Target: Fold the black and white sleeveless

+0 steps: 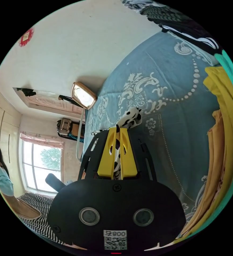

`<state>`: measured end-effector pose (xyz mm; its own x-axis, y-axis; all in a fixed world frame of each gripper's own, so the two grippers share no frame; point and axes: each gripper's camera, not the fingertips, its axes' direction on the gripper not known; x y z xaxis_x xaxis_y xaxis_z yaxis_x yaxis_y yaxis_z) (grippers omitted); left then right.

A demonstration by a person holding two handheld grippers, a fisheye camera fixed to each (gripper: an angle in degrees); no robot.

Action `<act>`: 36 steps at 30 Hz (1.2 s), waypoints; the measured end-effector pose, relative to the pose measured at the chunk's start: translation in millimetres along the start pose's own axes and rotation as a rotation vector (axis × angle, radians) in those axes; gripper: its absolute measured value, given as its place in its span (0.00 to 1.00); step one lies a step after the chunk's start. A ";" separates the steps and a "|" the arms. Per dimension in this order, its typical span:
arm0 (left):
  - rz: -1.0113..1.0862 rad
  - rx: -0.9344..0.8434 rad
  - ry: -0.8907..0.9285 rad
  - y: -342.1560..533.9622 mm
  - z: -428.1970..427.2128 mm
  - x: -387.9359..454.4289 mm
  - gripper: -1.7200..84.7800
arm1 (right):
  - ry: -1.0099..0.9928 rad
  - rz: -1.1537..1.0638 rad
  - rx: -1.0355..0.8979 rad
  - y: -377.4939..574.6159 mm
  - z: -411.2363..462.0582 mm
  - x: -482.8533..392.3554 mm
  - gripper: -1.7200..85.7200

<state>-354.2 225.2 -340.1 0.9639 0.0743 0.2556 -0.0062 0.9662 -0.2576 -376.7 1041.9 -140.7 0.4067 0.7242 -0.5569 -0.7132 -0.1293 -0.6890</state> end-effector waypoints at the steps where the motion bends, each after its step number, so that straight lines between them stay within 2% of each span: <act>1: -0.011 0.015 0.008 1.1 -12.7 -4.1 0.04 | 0.000 -0.008 0.005 0.1 4.9 -7.3 0.04; 8: -0.285 0.218 0.109 44.6 -168.4 -77.3 0.04 | -0.029 -0.150 -0.005 2.5 91.8 -109.8 0.04; 15: -0.599 0.422 0.174 118.3 -290.5 -149.2 0.04 | -0.008 -0.258 -0.126 9.8 223.2 -203.9 0.04; 24: -0.865 0.573 0.246 183.9 -379.9 -198.9 0.04 | 0.099 -0.311 -0.293 22.6 385.7 -279.3 0.04; 36: -0.993 0.637 0.260 216.8 -464.5 -208.9 0.04 | 0.174 -0.430 -0.431 41.3 524.3 -357.2 0.04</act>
<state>-433.3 304.5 -882.1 0.6472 -0.7507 -0.1326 0.7082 0.5276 0.4692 -850.7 1133.0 272.9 0.7182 0.6564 -0.2309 -0.1857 -0.1389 -0.9727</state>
